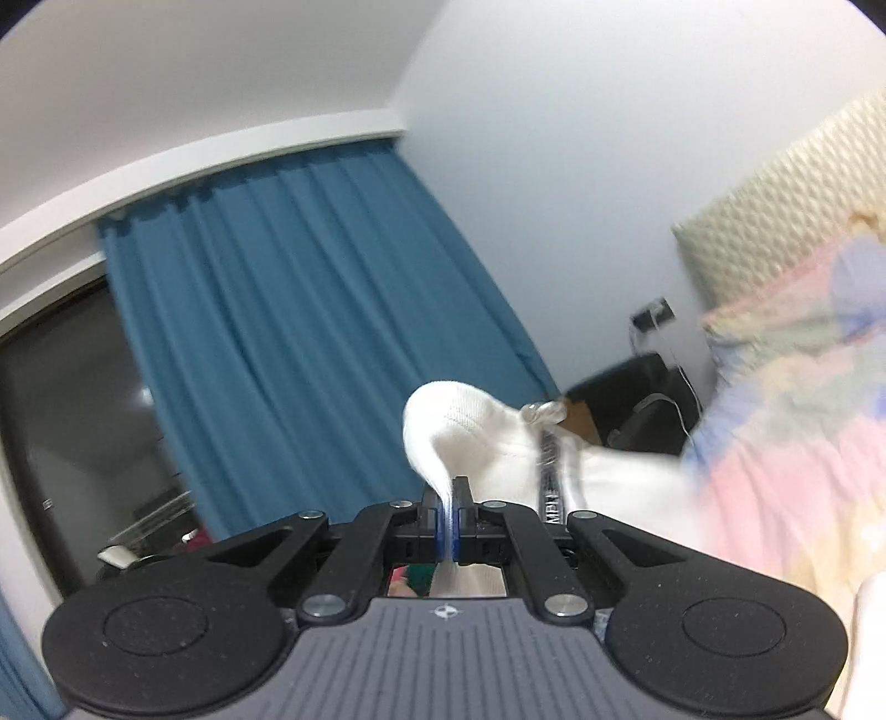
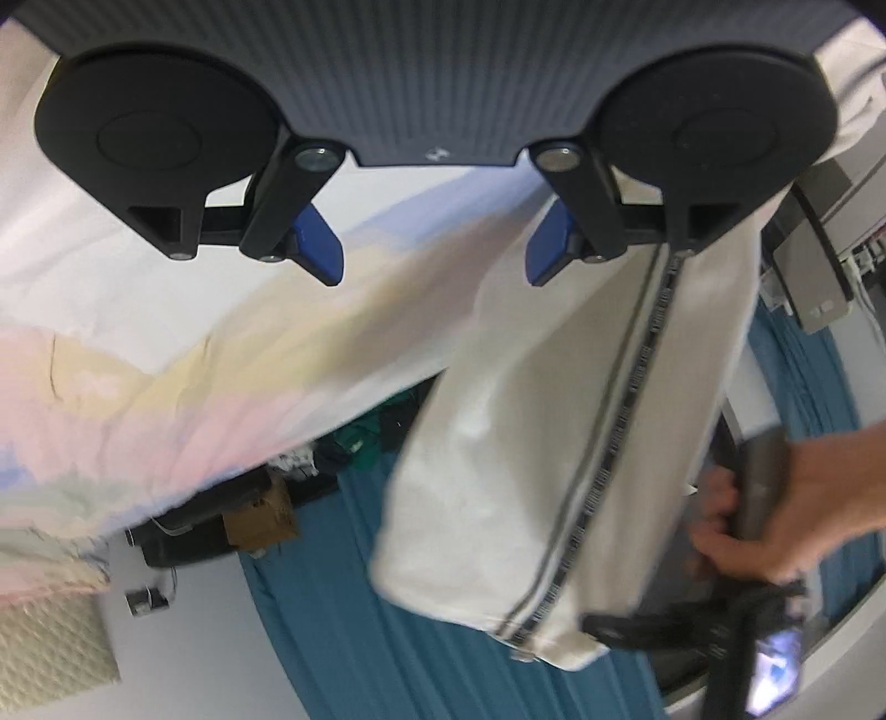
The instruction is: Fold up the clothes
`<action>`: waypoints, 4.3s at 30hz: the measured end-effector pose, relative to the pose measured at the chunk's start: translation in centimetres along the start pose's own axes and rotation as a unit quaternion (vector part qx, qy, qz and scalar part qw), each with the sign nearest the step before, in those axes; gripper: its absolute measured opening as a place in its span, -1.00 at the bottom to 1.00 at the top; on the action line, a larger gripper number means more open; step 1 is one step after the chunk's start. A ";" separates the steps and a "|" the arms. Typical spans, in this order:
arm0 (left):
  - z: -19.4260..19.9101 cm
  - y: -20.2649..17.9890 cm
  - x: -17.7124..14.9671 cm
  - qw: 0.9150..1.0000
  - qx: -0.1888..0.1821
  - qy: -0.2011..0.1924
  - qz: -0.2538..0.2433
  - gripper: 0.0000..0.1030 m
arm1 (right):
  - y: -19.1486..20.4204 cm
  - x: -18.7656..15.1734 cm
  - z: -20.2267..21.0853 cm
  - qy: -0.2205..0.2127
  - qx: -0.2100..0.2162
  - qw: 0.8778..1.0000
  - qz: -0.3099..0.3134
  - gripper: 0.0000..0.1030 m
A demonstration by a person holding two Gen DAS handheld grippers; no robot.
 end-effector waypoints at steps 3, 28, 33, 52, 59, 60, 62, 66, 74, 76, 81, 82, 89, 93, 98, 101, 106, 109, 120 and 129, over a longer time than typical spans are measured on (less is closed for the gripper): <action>-4.9 -1.6 -3.8 0.999 -0.005 0.026 0.021 -0.93 | -0.3 -0.6 -1.0 0.008 -0.006 1.000 0.002 0.47; 24.6 3.7 -21.7 0.910 0.161 0.141 0.354 0.59 | -0.2 -1.4 -3.9 0.034 0.031 0.999 0.023 0.46; 36.0 1.0 -22.5 0.888 0.205 0.163 0.379 0.62 | 0.3 -0.9 -3.5 0.066 0.063 0.996 0.010 0.46; 38.8 -2.3 -28.5 0.868 0.181 0.111 0.448 0.79 | -0.7 7.0 -26.3 0.163 0.011 0.983 -0.085 0.16; 36.7 -0.9 -32.5 0.843 0.161 0.080 0.507 0.79 | 2.0 7.1 -34.8 0.177 -0.002 0.978 -0.106 -0.67; 36.5 -0.8 -33.0 0.840 0.158 0.074 0.514 0.80 | 3.2 7.3 -35.0 0.168 -0.012 0.982 -0.080 -0.75; 36.2 -0.5 -33.9 0.830 0.157 0.074 0.529 0.79 | 5.6 7.9 -35.2 0.149 -0.030 0.988 -0.031 -0.82; 36.5 -0.5 -33.8 0.826 0.158 0.063 0.537 0.79 | 8.0 13.1 -32.4 0.070 -0.028 0.997 -0.028 -0.84; 37.8 -1.4 -31.0 0.839 0.143 0.053 0.522 0.79 | 2.3 16.1 -22.8 -0.058 -0.113 0.992 -0.013 -0.84; 38.4 -1.7 -30.0 0.844 0.141 0.060 0.514 0.79 | -0.9 13.6 -21.9 -0.035 -0.149 0.988 -0.009 -0.84; 40.0 -2.4 -28.0 0.855 0.146 0.077 0.492 0.79 | -7.7 6.5 -22.0 0.077 -0.194 0.978 -0.012 -0.84; 40.2 -2.6 -27.7 0.856 0.148 0.080 0.489 0.79 | -8.3 5.9 -21.9 0.084 -0.193 0.978 -0.013 -0.84; 40.7 -3.2 -25.9 0.868 0.146 0.094 0.466 0.79 | -8.2 7.1 -20.8 0.061 -0.173 0.983 -0.032 -0.82; 41.1 -3.1 -25.1 0.864 0.147 0.102 0.471 0.79 | -9.2 5.7 -21.2 0.115 -0.174 0.977 -0.043 -0.71; 42.1 -3.8 -24.3 0.872 0.160 0.112 0.449 0.82 | -7.8 5.2 -16.4 0.102 -0.181 0.978 0.003 0.42; 42.6 -4.3 -24.3 0.875 0.176 0.141 0.429 0.82 | -7.3 4.9 -13.0 0.100 -0.163 0.982 0.006 0.43; 44.8 -4.9 -23.1 0.864 0.187 0.154 0.442 0.81 | -6.7 3.2 -6.9 0.108 -0.134 0.985 0.009 0.43; 46.3 -5.7 -22.0 0.864 0.188 0.162 0.438 0.83 | -6.9 2.7 -4.1 0.122 -0.117 0.985 0.012 0.43; 50.6 -6.0 -23.7 0.780 0.222 0.245 0.531 0.83 | -11.8 3.2 0.6 0.196 -0.122 0.973 -0.011 0.43; 61.7 -2.4 -27.9 0.669 0.281 0.201 0.658 0.83 | -18.0 2.4 -0.3 0.219 -0.129 0.952 -0.171 0.45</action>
Point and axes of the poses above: each gripper's, at about its wrist camera, not at the fingertips, and z roughly against the way its jaws point, y to its left, x to its top, the point moved 1 cm from there along -z, roughly the way its jaws point, and after that the axes turned 15 degrees about -x, right-handed, at the moved point
